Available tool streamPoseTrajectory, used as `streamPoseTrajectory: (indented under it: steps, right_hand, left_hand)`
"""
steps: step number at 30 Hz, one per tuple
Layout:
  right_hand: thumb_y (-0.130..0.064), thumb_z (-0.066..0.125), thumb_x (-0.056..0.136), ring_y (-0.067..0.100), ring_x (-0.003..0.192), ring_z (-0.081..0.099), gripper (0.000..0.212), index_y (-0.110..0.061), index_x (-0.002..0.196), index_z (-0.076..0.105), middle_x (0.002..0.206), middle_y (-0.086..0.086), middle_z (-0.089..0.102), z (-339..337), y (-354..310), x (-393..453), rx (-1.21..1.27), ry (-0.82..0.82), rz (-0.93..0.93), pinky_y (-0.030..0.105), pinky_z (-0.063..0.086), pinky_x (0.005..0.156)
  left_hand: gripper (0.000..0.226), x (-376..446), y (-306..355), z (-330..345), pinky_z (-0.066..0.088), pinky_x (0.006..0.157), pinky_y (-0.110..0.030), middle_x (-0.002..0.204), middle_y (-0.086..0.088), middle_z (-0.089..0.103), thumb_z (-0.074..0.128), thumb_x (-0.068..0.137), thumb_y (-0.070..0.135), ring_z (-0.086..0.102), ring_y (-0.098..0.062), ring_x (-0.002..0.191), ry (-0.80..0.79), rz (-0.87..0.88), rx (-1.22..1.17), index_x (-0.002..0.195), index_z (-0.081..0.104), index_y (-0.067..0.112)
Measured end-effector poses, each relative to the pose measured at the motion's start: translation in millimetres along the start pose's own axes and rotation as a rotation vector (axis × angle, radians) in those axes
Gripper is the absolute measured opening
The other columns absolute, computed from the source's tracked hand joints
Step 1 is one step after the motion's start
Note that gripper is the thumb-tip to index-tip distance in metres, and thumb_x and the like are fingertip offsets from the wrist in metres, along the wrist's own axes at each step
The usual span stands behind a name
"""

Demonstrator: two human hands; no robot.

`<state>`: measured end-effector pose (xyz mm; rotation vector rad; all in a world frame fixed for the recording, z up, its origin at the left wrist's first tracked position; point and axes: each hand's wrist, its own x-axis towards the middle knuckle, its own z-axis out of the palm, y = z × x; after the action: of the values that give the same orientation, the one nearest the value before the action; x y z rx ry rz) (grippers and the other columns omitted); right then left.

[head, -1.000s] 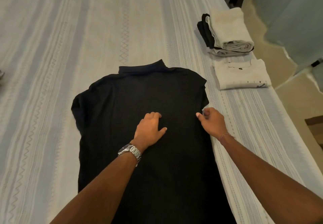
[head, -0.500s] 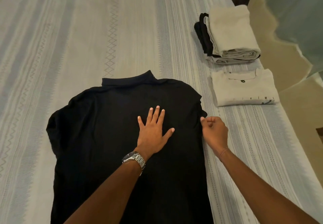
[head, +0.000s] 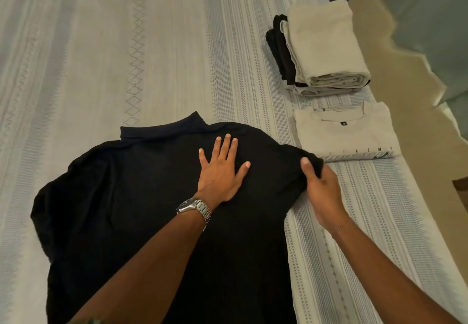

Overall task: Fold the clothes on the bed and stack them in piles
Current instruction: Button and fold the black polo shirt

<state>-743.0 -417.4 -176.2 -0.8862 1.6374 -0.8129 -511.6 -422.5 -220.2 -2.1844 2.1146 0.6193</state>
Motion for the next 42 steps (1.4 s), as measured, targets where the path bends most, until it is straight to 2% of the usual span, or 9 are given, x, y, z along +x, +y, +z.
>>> streamPoseTrajectory:
  steps: [6,10,14,21,24,27,31,34,42]
  right_hand:
    - [-0.023,0.056,0.105,0.003,0.111,0.067,0.018,-0.029,0.116,0.069,0.113,-0.012,0.075,-7,7,-12,0.219,0.079,-0.098,0.024,0.053,0.097]
    - [-0.024,0.05,0.106,0.013,0.128,0.061,0.033,-0.031,0.138,0.058,0.134,-0.008,0.067,-4,-6,-9,0.457,-0.159,-0.032,0.036,0.05,0.104]
    - [-0.056,0.054,0.094,0.005,0.135,0.05,0.057,-0.055,0.147,0.033,0.146,-0.022,0.051,-20,-4,-9,0.037,-0.345,-0.027,0.038,0.041,0.115]
    - [-0.04,0.061,0.1,0.02,0.125,0.056,0.066,-0.034,0.157,0.029,0.14,-0.005,0.057,-32,17,1,-0.417,-0.129,-0.116,0.032,0.044,0.101]
    - [-0.036,0.065,0.098,0.017,0.084,0.07,0.056,-0.027,0.147,0.042,0.093,0.0,0.072,-29,35,5,-0.432,0.026,-0.183,0.018,0.049,0.07]
    - [-0.042,0.068,0.094,0.013,0.06,0.061,0.054,-0.022,0.139,0.044,0.064,-0.004,0.063,-22,40,3,-0.497,0.195,-0.21,0.025,0.041,0.054]
    - [-0.055,0.071,0.087,0.023,0.09,0.063,0.057,-0.018,0.124,0.05,0.092,-0.004,0.063,-14,37,1,-0.638,0.435,-0.13,0.039,0.051,0.071]
    - [-0.058,0.065,0.09,0.028,0.112,0.053,0.053,-0.016,0.12,0.058,0.117,0.007,0.057,-9,37,6,-0.725,0.376,-0.047,0.041,0.048,0.076]
    - [-0.029,0.06,0.102,0.013,0.067,0.053,0.018,-0.013,0.1,0.051,0.081,0.0,0.057,-15,29,-2,-0.184,0.269,-0.073,0.029,0.041,0.061]
  left_hand:
    - [0.084,21,17,-3,0.0,0.108,-0.081,0.169,-0.002,-0.017,0.015,0.093,0.078,-0.017,-0.03,0.154,-0.029,-0.071,0.041,0.16,-0.01,0.032]
    - [0.085,24,21,-3,0.004,0.108,-0.084,0.168,-0.004,-0.018,0.013,0.093,0.078,-0.017,-0.032,0.154,-0.025,-0.098,0.06,0.16,-0.011,0.032]
    - [0.084,25,22,-1,0.005,0.108,-0.084,0.168,-0.004,-0.018,0.012,0.093,0.078,-0.017,-0.033,0.154,-0.023,-0.099,0.079,0.16,-0.012,0.032]
    - [0.085,25,22,3,0.009,0.107,-0.084,0.168,-0.006,-0.017,0.012,0.093,0.078,-0.015,-0.034,0.154,0.004,-0.102,0.112,0.16,-0.012,0.031]
    - [0.084,25,26,3,0.008,0.109,-0.082,0.168,-0.008,-0.016,0.013,0.095,0.076,-0.014,-0.035,0.155,-0.003,-0.113,0.129,0.16,-0.012,0.029]
    - [0.078,21,34,4,0.009,0.116,-0.074,0.169,-0.013,-0.009,0.014,0.101,0.065,-0.007,-0.036,0.155,0.06,-0.056,0.181,0.161,-0.008,0.02]
    - [0.079,18,45,14,0.006,0.125,-0.058,0.17,-0.013,-0.002,0.015,0.102,0.065,-0.003,-0.029,0.157,0.102,0.163,0.139,0.162,-0.001,0.016]
    - [0.088,24,46,20,0.002,0.123,-0.062,0.17,-0.011,-0.005,0.013,0.096,0.074,-0.006,-0.029,0.156,0.078,0.146,0.16,0.162,-0.001,0.018]
    - [0.094,36,59,18,0.001,0.114,-0.076,0.169,-0.007,-0.013,0.008,0.091,0.081,-0.013,-0.034,0.155,0.052,0.039,0.179,0.162,-0.006,0.021]
